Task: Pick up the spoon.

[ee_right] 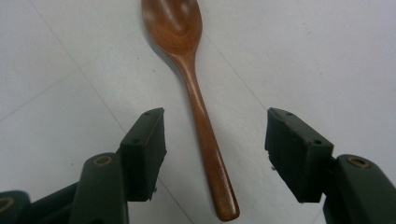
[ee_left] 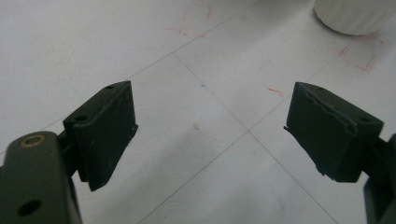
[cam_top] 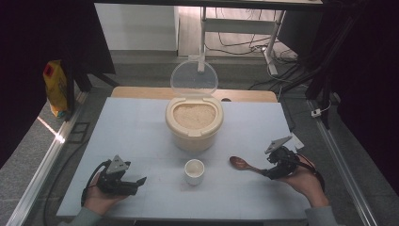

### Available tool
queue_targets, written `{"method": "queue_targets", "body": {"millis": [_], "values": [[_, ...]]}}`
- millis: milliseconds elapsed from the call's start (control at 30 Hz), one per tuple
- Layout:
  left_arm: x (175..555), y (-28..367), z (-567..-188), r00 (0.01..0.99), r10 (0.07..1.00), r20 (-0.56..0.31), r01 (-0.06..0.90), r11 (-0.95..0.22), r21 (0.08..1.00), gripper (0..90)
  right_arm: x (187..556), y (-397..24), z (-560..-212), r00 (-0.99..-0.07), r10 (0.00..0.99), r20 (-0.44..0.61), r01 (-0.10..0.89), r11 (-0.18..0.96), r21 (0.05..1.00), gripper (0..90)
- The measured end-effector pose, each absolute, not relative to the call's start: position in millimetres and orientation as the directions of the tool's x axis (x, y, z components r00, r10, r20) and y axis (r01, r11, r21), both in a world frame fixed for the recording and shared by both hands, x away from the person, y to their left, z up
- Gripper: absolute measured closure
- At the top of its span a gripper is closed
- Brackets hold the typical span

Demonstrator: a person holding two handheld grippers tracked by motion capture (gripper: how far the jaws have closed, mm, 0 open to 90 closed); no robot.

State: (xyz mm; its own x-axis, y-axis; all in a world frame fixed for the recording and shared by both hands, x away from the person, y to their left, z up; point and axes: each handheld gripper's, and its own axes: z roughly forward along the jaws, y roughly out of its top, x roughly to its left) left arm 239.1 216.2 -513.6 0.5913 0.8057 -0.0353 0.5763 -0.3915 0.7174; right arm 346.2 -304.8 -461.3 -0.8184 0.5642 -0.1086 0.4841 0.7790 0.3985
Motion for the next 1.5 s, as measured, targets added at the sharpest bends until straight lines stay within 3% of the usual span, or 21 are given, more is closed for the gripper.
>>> {"method": "queue_targets", "body": {"millis": [233,600,1033,1100,1500], "values": [[239.7,217.1,-514.6,0.591,0.806,-0.038,0.579,-0.391,0.715,15.4,353.3,-308.2,-471.5,-0.823,0.562,-0.088,0.503,0.791,0.35,43.2],[239.6,217.6,-515.2,0.589,0.807,-0.041,0.581,-0.389,0.715,15.3,360.2,-304.8,-483.8,-0.84,0.54,-0.064,0.501,0.815,0.291,54.3],[239.7,218.0,-515.3,0.591,0.805,-0.045,0.582,-0.387,0.715,15.3,364.8,-301.8,-487.7,-0.869,0.494,-0.032,0.471,0.844,0.258,70.3],[239.5,217.9,-515.2,0.592,0.805,-0.043,0.581,-0.389,0.715,15.3,364.7,-300.8,-488.0,-0.889,0.456,-0.039,0.432,0.865,0.254,76.0],[239.2,218.8,-515.6,0.589,0.807,-0.045,0.582,-0.386,0.715,15.2,358.9,-298.4,-486.5,-0.909,0.408,-0.085,0.375,0.89,0.26,78.6]]}}
